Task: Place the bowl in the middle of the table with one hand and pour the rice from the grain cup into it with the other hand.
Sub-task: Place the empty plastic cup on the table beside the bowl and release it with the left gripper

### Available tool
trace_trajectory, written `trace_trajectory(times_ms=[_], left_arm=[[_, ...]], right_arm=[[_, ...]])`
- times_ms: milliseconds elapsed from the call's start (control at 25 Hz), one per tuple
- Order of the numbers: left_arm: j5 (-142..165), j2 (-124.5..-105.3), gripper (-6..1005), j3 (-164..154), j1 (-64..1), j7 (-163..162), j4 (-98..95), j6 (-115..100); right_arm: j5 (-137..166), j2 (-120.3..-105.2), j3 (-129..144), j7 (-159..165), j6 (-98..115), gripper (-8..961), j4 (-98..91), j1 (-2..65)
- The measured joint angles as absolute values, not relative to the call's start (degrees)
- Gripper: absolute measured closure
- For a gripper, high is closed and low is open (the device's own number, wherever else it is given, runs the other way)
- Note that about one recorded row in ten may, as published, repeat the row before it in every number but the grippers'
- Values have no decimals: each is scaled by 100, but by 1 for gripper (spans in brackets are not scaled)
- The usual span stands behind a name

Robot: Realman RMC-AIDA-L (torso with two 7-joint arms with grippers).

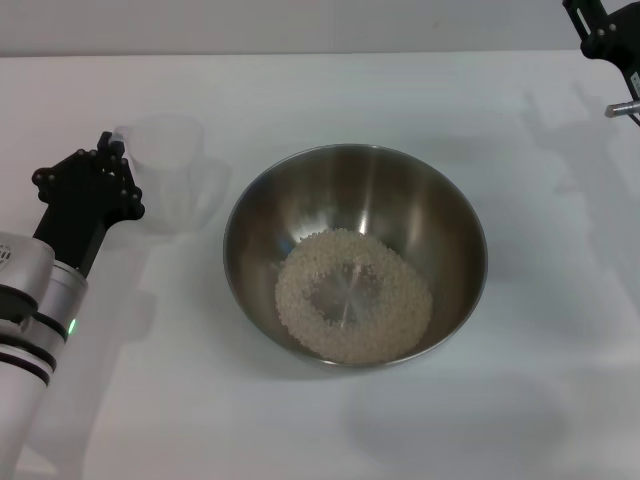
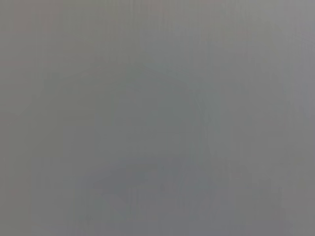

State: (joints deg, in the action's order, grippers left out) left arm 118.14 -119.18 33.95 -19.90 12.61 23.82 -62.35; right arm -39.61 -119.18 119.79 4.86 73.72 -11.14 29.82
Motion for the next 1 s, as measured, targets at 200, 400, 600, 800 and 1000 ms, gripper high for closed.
trace_trajectory(times_ms=[200, 400, 600, 800, 1000], left_arm=[[11796, -11918, 970, 3434, -2020, 1242, 2382, -5996], [11643, -11918, 969, 3442, -2045, 1230, 2381, -5807], [11580, -11918, 969, 3404, -2048, 1223, 2388, -5798], [11601, -11918, 968, 3394, -2058, 1220, 2384, -5770], [11597, -11918, 884, 3392, -2065, 1215, 2382, -5749]], right_arm=[[-3961, -11918, 11979, 489, 7374, 258, -1109, 2974], [-3960, -11918, 11979, 492, 7376, 258, -1107, 2966], [-3959, -11917, 11979, 492, 7376, 258, -1107, 2966], [-3954, -11912, 11979, 491, 7376, 259, -1107, 2969], [-3949, -11909, 11979, 470, 7376, 259, -1107, 2975]])
